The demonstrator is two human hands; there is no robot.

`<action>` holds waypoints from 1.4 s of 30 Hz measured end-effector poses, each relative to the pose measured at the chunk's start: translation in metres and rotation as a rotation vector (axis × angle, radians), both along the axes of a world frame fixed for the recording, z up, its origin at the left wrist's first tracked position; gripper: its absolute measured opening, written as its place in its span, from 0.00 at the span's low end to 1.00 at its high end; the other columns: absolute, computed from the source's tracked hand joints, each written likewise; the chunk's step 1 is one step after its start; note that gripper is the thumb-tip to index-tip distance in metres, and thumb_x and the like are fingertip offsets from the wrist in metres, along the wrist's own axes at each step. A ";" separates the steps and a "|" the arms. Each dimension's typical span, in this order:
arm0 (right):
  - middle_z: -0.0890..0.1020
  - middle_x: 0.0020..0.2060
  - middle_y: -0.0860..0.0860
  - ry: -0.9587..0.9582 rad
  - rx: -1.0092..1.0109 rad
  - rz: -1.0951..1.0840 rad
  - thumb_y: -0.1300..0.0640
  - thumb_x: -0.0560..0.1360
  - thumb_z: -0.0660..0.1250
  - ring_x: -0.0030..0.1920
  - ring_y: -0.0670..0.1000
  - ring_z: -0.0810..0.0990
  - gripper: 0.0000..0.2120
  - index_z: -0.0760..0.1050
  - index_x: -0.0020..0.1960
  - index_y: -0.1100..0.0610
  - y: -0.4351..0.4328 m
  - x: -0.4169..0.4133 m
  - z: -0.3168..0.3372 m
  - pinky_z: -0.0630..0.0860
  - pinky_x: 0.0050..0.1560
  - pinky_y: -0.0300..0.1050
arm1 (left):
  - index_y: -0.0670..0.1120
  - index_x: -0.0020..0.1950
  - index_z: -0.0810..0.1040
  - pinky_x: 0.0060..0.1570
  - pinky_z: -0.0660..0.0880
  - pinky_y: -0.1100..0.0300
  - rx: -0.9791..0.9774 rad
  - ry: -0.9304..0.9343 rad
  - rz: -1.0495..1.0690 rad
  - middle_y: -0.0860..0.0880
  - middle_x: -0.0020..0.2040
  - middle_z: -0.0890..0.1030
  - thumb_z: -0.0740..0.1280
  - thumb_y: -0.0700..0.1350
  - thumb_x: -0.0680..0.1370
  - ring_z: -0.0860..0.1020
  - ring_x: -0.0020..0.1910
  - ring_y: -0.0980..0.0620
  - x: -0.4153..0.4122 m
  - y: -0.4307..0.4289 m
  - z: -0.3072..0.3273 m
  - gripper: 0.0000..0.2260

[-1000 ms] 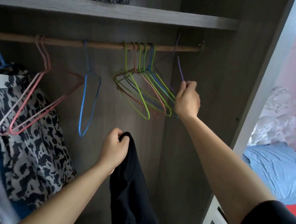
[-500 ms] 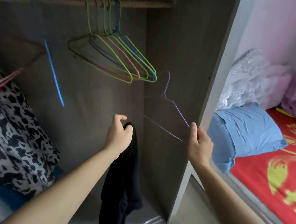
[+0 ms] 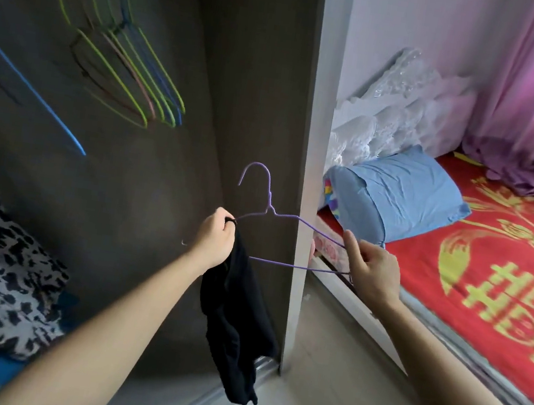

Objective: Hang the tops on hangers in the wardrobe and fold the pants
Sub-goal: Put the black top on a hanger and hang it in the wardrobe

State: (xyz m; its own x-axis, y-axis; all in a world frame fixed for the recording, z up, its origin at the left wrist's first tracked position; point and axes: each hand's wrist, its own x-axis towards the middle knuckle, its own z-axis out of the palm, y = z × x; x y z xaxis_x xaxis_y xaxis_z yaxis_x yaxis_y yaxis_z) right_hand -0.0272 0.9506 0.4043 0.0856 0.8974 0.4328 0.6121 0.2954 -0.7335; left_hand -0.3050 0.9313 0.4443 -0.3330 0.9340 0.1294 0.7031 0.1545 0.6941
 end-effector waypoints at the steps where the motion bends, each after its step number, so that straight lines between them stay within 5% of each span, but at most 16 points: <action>1: 0.72 0.21 0.41 -0.110 -0.037 0.022 0.33 0.80 0.54 0.26 0.40 0.73 0.27 0.71 0.27 0.44 0.001 0.005 0.000 0.60 0.26 0.34 | 0.44 0.56 0.75 0.33 0.61 0.62 -0.003 0.027 -0.003 0.52 0.45 0.74 0.55 0.40 0.81 0.71 0.41 0.51 0.006 0.000 0.000 0.10; 3: 0.72 0.25 0.44 -0.295 -0.068 0.129 0.23 0.74 0.45 0.27 0.44 0.72 0.32 0.68 0.31 0.48 0.006 0.006 -0.002 0.61 0.28 0.38 | 0.41 0.57 0.74 0.38 0.60 0.61 0.002 0.045 -0.029 0.49 0.48 0.74 0.55 0.39 0.81 0.71 0.45 0.49 0.020 -0.001 0.000 0.10; 5: 0.73 0.28 0.43 -0.307 -0.112 0.270 0.24 0.74 0.48 0.29 0.43 0.73 0.27 0.67 0.36 0.45 0.008 -0.004 0.000 0.64 0.30 0.37 | 0.42 0.56 0.73 0.38 0.60 0.60 -0.009 0.066 -0.064 0.49 0.45 0.74 0.55 0.39 0.81 0.71 0.42 0.48 0.034 -0.004 0.000 0.09; 9: 0.80 0.37 0.41 -0.054 -0.312 0.480 0.35 0.78 0.61 0.39 0.43 0.78 0.14 0.76 0.47 0.44 0.006 -0.035 0.002 0.74 0.43 0.42 | 0.46 0.53 0.72 0.38 0.63 0.59 -0.073 0.056 -0.113 0.54 0.40 0.73 0.55 0.40 0.80 0.72 0.40 0.52 0.055 -0.007 -0.004 0.08; 14: 0.75 0.25 0.31 0.213 -0.504 0.443 0.47 0.83 0.59 0.35 0.40 0.72 0.15 0.83 0.51 0.51 -0.008 -0.045 -0.018 0.69 0.44 0.41 | 0.48 0.69 0.64 0.51 0.71 0.55 -0.165 -0.191 -0.087 0.47 0.58 0.72 0.57 0.38 0.79 0.74 0.54 0.47 0.057 -0.016 -0.017 0.18; 17: 0.80 0.45 0.32 0.198 -0.511 0.504 0.51 0.85 0.56 0.49 0.40 0.77 0.15 0.78 0.64 0.50 -0.019 -0.042 -0.029 0.73 0.60 0.44 | 0.47 0.68 0.63 0.47 0.68 0.61 -0.141 -0.366 0.011 0.45 0.59 0.73 0.59 0.38 0.79 0.72 0.52 0.51 0.056 -0.017 -0.016 0.18; 19: 0.80 0.59 0.42 0.178 -0.500 0.540 0.44 0.82 0.61 0.59 0.44 0.77 0.18 0.73 0.69 0.49 -0.029 -0.047 -0.033 0.72 0.66 0.46 | 0.46 0.66 0.62 0.47 0.70 0.62 -0.134 -0.459 0.008 0.45 0.58 0.74 0.60 0.36 0.78 0.72 0.51 0.52 0.054 -0.015 -0.012 0.18; 22: 0.83 0.54 0.40 0.223 -0.536 0.487 0.26 0.66 0.70 0.54 0.40 0.81 0.35 0.75 0.65 0.45 -0.042 -0.063 -0.032 0.77 0.58 0.40 | 0.47 0.65 0.62 0.56 0.72 0.58 -0.191 -0.531 -0.094 0.45 0.58 0.74 0.63 0.33 0.76 0.74 0.57 0.49 0.052 -0.016 -0.004 0.21; 24: 0.84 0.41 0.40 0.118 -0.516 0.437 0.27 0.66 0.69 0.43 0.38 0.82 0.26 0.80 0.52 0.45 -0.042 -0.072 -0.029 0.77 0.45 0.37 | 0.48 0.63 0.63 0.50 0.71 0.61 -0.197 -0.459 -0.179 0.45 0.55 0.73 0.64 0.31 0.74 0.73 0.55 0.49 0.048 -0.016 0.005 0.22; 27: 0.76 0.28 0.46 -0.106 -0.412 0.303 0.48 0.75 0.66 0.34 0.46 0.75 0.12 0.75 0.34 0.51 -0.030 -0.072 -0.017 0.67 0.37 0.43 | 0.47 0.61 0.67 0.38 0.69 0.62 -0.177 -0.366 -0.238 0.43 0.49 0.74 0.66 0.30 0.72 0.73 0.42 0.50 0.032 -0.015 0.019 0.22; 31: 0.81 0.42 0.54 -0.368 -0.360 0.176 0.53 0.78 0.60 0.45 0.58 0.79 0.10 0.79 0.46 0.54 -0.014 -0.063 0.010 0.74 0.41 0.49 | 0.49 0.52 0.72 0.29 0.65 0.62 -0.078 0.041 -0.259 0.49 0.42 0.73 0.64 0.30 0.68 0.70 0.37 0.51 0.006 -0.015 0.029 0.18; 33: 0.80 0.42 0.54 -0.414 -0.323 0.125 0.53 0.77 0.59 0.47 0.59 0.78 0.10 0.78 0.46 0.54 -0.012 -0.066 0.024 0.69 0.38 0.46 | 0.48 0.50 0.72 0.28 0.64 0.61 -0.008 0.249 -0.244 0.50 0.41 0.72 0.61 0.30 0.68 0.71 0.41 0.49 -0.003 -0.017 0.031 0.17; 39: 0.84 0.47 0.52 -0.156 -0.353 0.154 0.61 0.76 0.62 0.50 0.56 0.80 0.13 0.83 0.54 0.53 -0.032 -0.088 0.059 0.77 0.51 0.48 | 0.48 0.54 0.77 0.44 0.72 0.56 -0.021 0.374 -0.283 0.46 0.50 0.75 0.61 0.30 0.71 0.74 0.49 0.45 -0.035 -0.030 0.028 0.18; 42: 0.85 0.45 0.51 0.079 -0.408 0.162 0.61 0.77 0.62 0.50 0.55 0.83 0.12 0.83 0.50 0.51 -0.048 -0.096 0.063 0.79 0.53 0.48 | 0.52 0.54 0.80 0.39 0.71 0.63 -0.121 0.134 -0.427 0.50 0.44 0.77 0.56 0.28 0.70 0.75 0.42 0.49 -0.041 -0.036 0.032 0.24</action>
